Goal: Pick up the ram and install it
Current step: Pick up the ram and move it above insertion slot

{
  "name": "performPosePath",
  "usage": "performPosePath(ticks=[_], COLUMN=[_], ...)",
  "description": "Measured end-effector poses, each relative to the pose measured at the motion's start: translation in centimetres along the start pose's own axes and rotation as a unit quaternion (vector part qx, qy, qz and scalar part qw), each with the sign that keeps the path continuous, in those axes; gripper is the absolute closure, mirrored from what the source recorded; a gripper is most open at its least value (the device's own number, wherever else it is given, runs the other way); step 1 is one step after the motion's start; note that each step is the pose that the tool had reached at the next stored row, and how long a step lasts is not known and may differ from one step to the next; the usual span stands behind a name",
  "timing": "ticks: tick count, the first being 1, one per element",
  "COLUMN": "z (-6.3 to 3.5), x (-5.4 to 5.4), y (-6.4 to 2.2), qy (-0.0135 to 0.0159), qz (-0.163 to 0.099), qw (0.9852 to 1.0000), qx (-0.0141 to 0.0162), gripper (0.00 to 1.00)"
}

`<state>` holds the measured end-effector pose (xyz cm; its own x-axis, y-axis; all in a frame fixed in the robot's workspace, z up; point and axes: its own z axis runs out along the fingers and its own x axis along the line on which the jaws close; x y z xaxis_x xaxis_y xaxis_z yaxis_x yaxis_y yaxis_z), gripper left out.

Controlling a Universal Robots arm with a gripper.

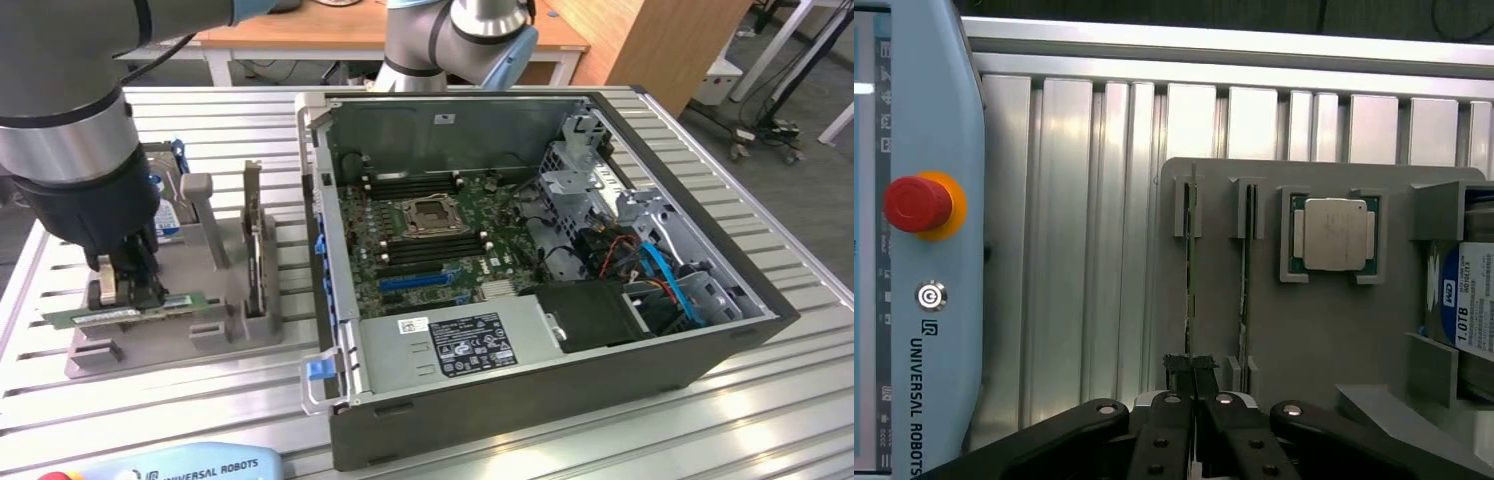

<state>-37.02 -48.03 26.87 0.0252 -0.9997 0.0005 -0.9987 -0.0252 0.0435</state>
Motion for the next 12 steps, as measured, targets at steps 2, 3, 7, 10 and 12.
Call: performPosePath(ticks=[2, 3, 7, 10, 12], z=[-0.41, -0.62, -1.35, -1.98, -2.39], x=[0.0, 0.0, 0.0, 0.0, 0.0], y=[0.01, 0.02, 0.03, 0.05, 0.07], qy=[0.0000, 0.0000, 0.0000, 0.0000, 0.0000], qz=[0.000, 0.000, 0.000, 0.000, 0.000], qw=[1.0000, 1.0000, 1.0000, 1.0000, 1.0000], qx=[0.0000, 0.0000, 0.0000, 0.0000, 0.0000], gripper=[0.88, 0.88, 0.88, 0.88, 0.88])
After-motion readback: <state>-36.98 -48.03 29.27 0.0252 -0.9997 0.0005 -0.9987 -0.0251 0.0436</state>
